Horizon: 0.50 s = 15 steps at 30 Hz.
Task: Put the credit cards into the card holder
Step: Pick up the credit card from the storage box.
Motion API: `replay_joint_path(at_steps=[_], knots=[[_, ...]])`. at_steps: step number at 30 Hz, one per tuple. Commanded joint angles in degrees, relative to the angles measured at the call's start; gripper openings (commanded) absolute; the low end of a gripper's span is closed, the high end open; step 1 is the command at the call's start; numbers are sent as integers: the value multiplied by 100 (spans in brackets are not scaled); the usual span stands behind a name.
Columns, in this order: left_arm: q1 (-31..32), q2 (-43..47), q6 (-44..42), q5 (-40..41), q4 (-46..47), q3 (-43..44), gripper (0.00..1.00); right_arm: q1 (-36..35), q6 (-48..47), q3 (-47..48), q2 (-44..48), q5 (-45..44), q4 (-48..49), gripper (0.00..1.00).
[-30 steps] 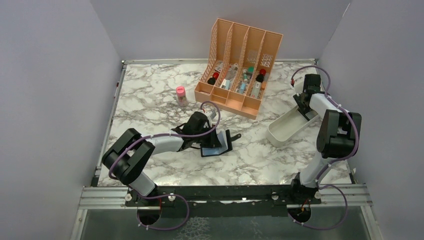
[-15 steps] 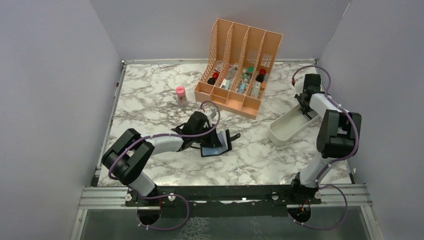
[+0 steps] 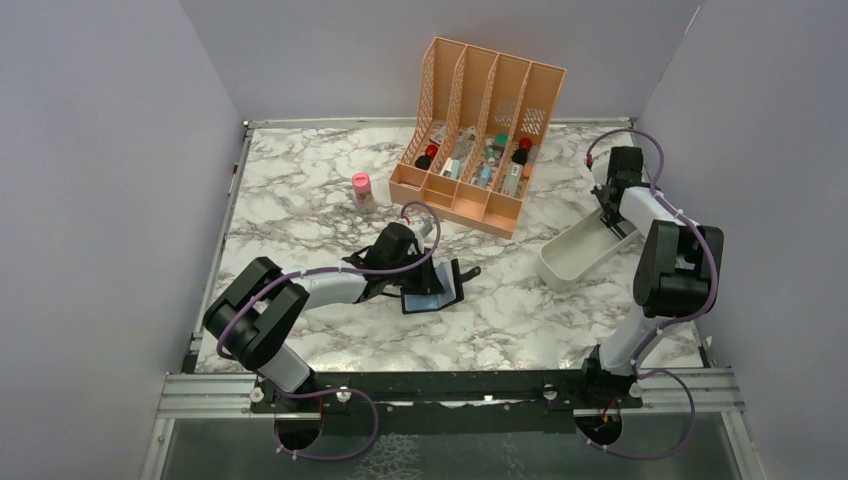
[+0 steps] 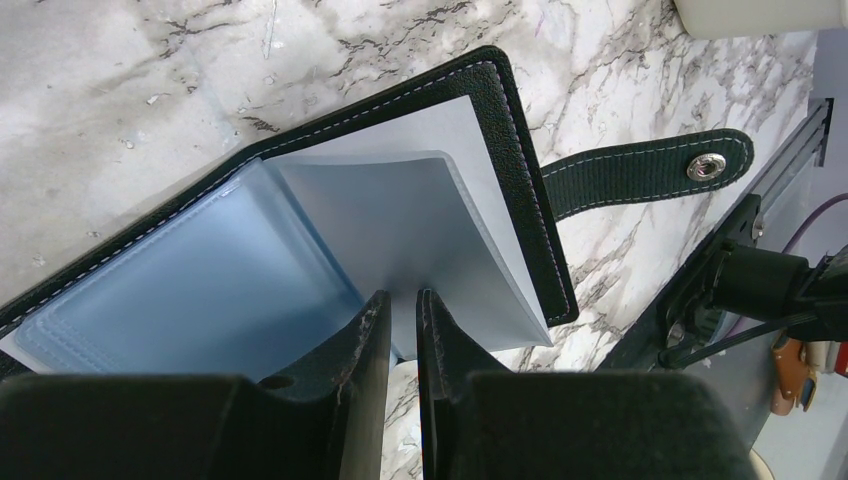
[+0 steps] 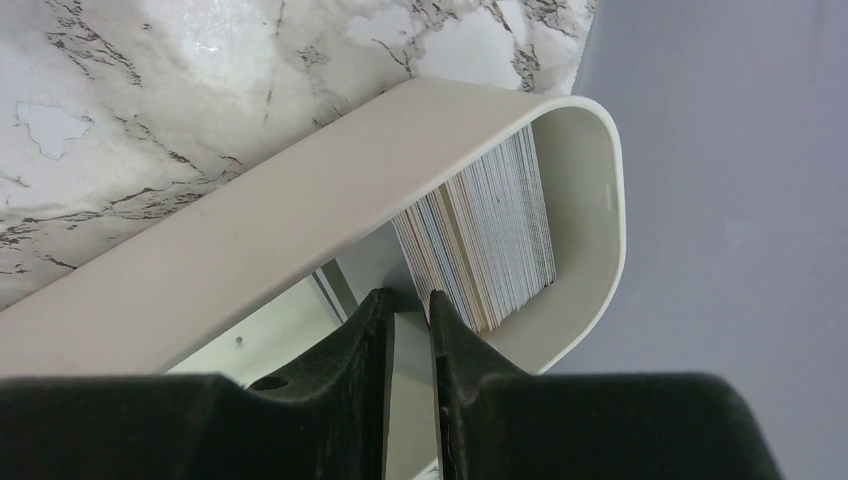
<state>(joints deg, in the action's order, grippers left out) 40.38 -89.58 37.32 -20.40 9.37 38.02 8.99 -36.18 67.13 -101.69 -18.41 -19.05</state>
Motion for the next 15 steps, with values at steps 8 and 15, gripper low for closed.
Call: replay_joint_path(at_steps=[8, 15], knots=[[31, 20, 38, -179, 176, -5, 19, 32, 68, 239, 342, -263, 156, 22], [31, 11, 47, -201, 189, -18, 19, 32, 106, 300, 378, -195, 59, 19]])
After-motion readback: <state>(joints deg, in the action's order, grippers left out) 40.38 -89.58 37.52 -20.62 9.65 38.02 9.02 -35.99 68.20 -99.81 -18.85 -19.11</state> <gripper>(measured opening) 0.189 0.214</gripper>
